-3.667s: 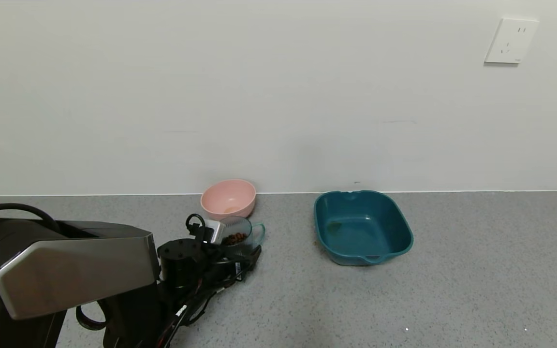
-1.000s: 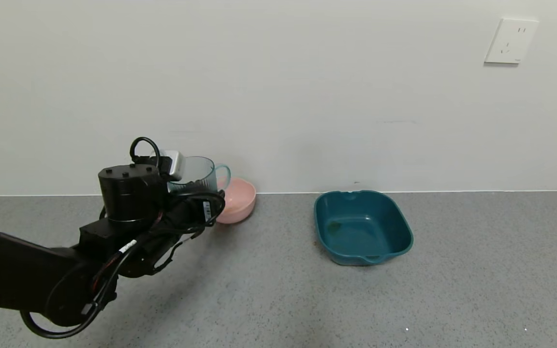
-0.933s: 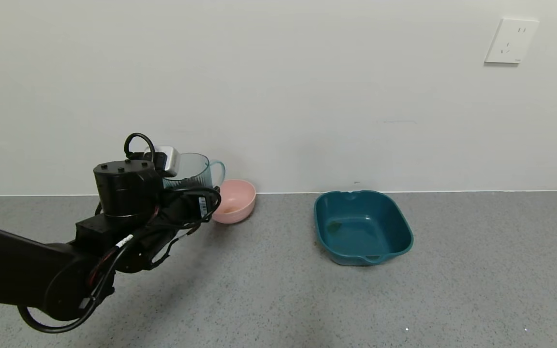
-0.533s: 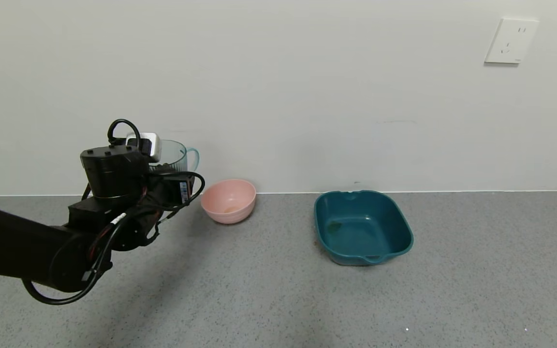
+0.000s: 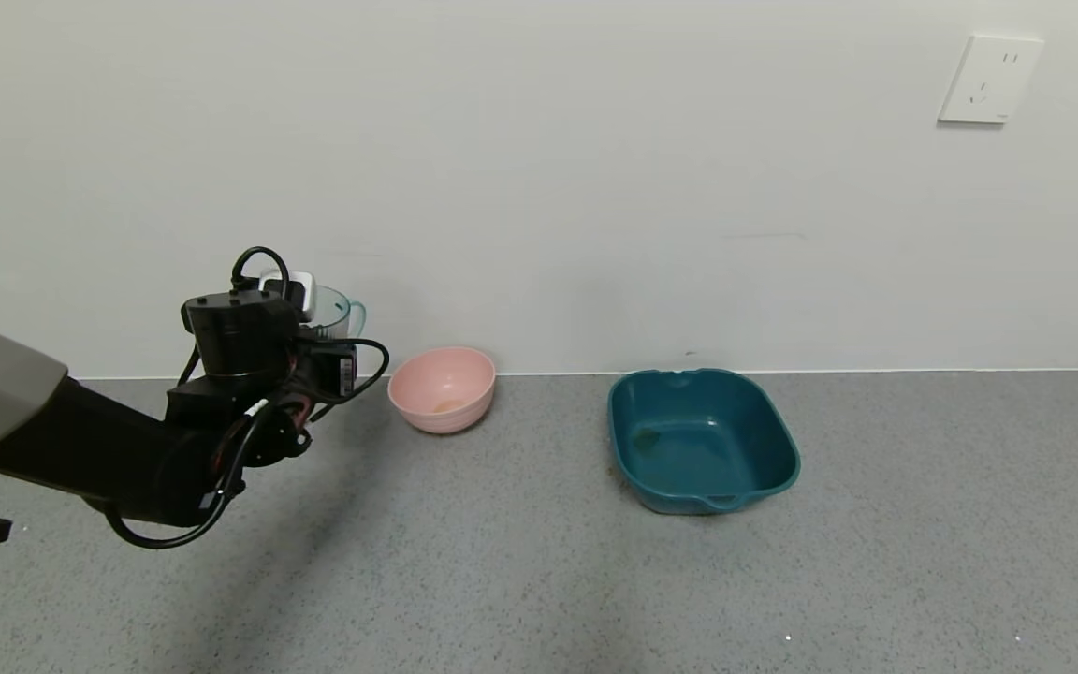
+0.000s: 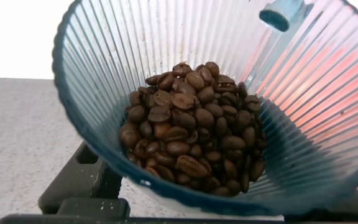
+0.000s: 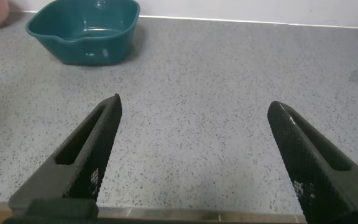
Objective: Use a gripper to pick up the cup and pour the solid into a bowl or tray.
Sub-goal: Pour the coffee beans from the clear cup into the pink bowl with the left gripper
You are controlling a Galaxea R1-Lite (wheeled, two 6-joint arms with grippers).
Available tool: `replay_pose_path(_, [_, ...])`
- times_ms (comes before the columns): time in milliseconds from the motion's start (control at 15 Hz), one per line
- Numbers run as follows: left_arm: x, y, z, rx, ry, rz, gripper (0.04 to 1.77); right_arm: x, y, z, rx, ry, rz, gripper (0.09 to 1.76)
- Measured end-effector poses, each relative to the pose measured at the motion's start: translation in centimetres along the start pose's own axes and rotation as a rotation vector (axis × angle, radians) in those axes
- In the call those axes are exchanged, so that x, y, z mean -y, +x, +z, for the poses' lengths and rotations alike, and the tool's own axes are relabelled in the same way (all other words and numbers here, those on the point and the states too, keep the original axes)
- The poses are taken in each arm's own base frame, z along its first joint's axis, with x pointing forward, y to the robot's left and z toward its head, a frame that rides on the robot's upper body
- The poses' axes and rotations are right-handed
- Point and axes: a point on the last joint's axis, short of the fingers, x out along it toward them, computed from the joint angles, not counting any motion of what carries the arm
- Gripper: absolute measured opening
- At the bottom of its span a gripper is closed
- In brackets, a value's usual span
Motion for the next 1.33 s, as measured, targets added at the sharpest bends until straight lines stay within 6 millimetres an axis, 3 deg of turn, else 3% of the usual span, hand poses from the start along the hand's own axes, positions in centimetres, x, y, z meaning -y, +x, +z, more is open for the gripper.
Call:
replay_pose_path(467, [0.7,2.1,-1.0,-0.021,0.141,0.035,1.33,0.0,0.0,0.0,0.000,0.000,0.000,1.71])
replay_pose_path(1333, [1.7,4.7,-2.2,-0.036,0.221,0.048,1.33,0.0,0.0,0.0,-0.001,0.000,0.000,1.71])
